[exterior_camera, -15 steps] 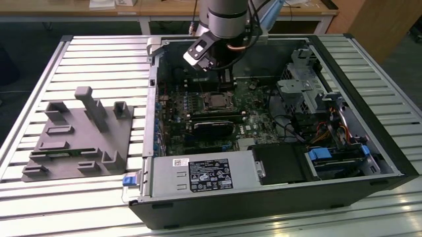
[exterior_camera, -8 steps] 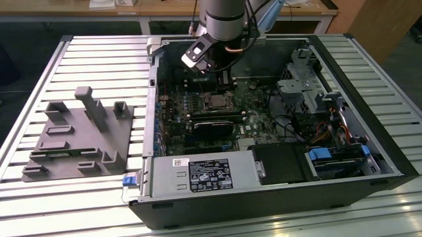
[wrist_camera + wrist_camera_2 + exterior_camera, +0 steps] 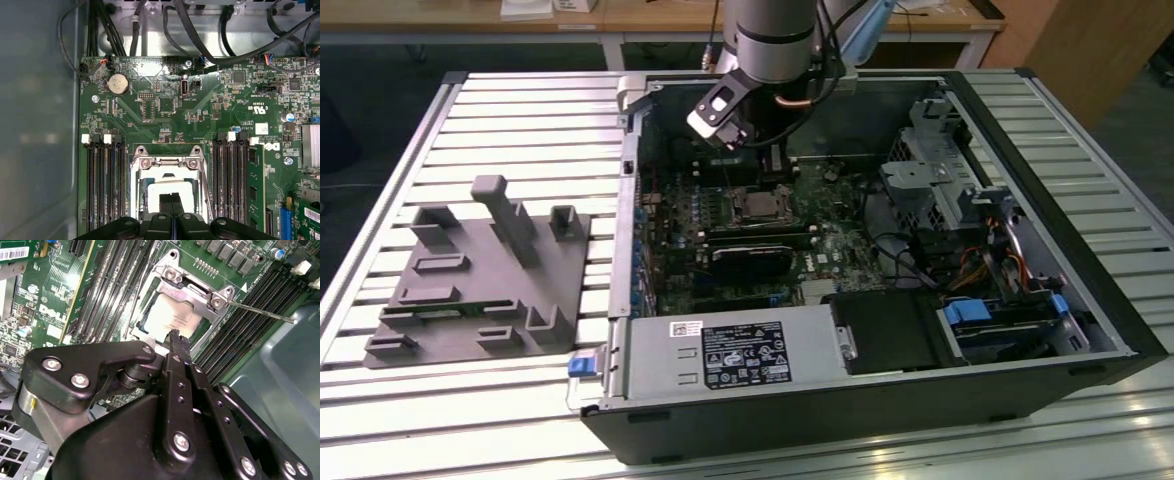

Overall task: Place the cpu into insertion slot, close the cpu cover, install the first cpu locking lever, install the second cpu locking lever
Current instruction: 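Close the cpu cover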

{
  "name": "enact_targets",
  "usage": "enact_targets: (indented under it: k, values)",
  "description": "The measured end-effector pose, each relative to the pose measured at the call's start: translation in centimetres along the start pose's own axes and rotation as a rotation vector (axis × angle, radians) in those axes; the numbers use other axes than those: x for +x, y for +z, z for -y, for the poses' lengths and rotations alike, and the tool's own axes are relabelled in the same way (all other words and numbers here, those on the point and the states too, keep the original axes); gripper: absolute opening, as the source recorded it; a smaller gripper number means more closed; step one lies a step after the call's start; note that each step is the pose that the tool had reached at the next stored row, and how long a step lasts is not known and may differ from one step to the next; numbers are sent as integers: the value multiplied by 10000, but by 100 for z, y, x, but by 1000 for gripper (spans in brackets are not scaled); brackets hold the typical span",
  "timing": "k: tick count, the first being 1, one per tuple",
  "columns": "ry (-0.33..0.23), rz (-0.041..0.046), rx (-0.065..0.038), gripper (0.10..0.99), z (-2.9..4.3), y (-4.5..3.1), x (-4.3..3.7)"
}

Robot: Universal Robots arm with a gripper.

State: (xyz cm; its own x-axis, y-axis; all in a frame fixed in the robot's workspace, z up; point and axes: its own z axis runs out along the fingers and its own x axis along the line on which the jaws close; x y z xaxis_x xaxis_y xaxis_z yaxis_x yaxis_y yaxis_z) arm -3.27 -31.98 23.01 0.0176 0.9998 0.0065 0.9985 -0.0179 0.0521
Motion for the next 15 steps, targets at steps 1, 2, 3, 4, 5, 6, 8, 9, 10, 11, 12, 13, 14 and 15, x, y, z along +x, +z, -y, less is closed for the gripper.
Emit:
enact_targets:
  k: [1, 2, 3, 4, 5, 6, 8, 9, 10, 11, 12, 13, 14, 15]
  values:
    - [-13, 1, 1, 106, 3, 5, 0]
    - [-32, 0, 1, 106, 6, 10, -1]
    - [-56, -1, 1, 106, 11, 16, -1]
    - [-79, -2, 2, 106, 16, 21, -1]
    - [-109, -3, 2, 106, 23, 29, -1]
    - [-153, -6, 2, 106, 33, 37, -1]
    - [-298, -13, 4, 106, 51, 51, -2]
    - [-421, -20, 5, 106, 56, 56, -2]
    - [-589, -28, 5, 106, 57, 61, -2]
    - [-768, -37, 7, 106, 57, 65, -2]
    - [-947, -47, 7, 106, 58, 68, -2]
    - [-1143, -57, 9, 106, 58, 71, -2]
    - [-1322, -67, 10, 106, 58, 74, -2]
    - [-1503, -76, 12, 106, 58, 75, -2]
